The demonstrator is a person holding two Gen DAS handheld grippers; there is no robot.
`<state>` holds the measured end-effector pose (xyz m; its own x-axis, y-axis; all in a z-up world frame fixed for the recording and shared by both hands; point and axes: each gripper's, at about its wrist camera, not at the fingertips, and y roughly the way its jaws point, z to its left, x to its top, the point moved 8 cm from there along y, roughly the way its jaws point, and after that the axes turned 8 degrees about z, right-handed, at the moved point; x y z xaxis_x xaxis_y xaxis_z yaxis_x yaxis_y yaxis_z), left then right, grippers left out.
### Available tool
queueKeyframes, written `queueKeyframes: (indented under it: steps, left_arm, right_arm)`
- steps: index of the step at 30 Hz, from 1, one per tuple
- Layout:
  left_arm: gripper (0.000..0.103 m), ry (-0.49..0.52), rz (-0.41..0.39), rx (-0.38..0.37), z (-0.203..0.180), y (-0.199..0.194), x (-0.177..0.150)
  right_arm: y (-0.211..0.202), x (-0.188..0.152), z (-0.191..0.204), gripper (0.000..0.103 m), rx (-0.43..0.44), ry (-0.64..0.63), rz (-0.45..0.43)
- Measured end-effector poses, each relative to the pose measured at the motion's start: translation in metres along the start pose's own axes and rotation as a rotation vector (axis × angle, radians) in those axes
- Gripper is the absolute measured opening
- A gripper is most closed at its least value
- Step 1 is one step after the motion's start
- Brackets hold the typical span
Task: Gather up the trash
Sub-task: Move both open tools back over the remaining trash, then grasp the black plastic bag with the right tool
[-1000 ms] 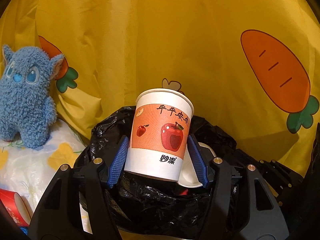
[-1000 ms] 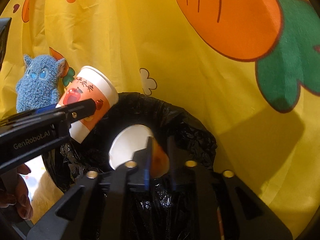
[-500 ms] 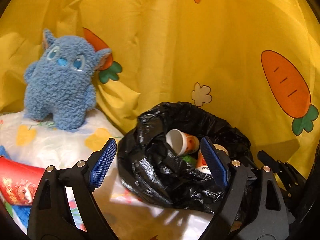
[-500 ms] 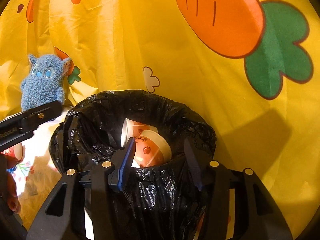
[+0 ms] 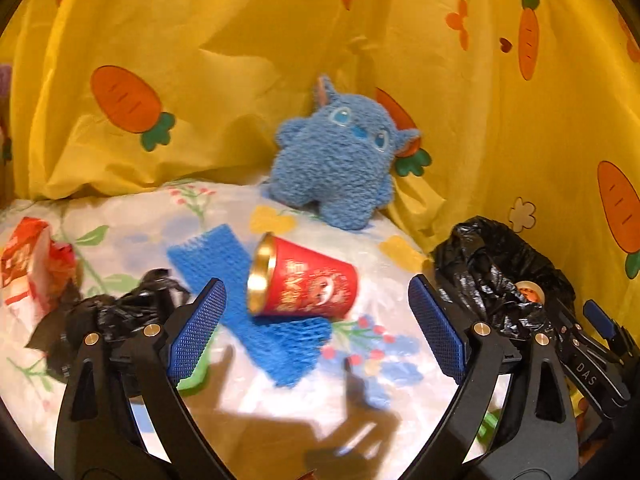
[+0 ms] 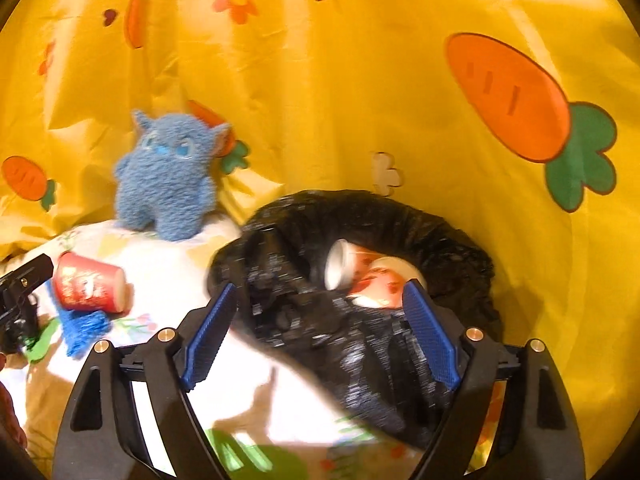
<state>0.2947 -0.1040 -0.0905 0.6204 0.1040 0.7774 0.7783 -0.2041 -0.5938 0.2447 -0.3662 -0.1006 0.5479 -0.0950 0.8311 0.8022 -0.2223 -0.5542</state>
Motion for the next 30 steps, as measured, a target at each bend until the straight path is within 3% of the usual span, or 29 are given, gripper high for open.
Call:
queueKeyframes:
  steps: [16, 23, 30]
  left_arm:
    - [0.091, -0.189, -0.068, 0.318, 0.171, -0.094, -0.032]
    - [0.091, -0.262, -0.076, 0.413, 0.226, -0.115, -0.046]
    - [0.091, -0.329, -0.102, 0.489, 0.267, -0.133, -0.051]
  right_arm:
    - [-0.04, -0.035, 0.183, 0.082, 0.348, -0.246, 0.029]
    - [-0.056, -0.057, 0.257, 0.082, 0.49, -0.348, 0.048]
    - [-0.061, -0.07, 0.307, 0.082, 0.568, -0.421, 0.066]
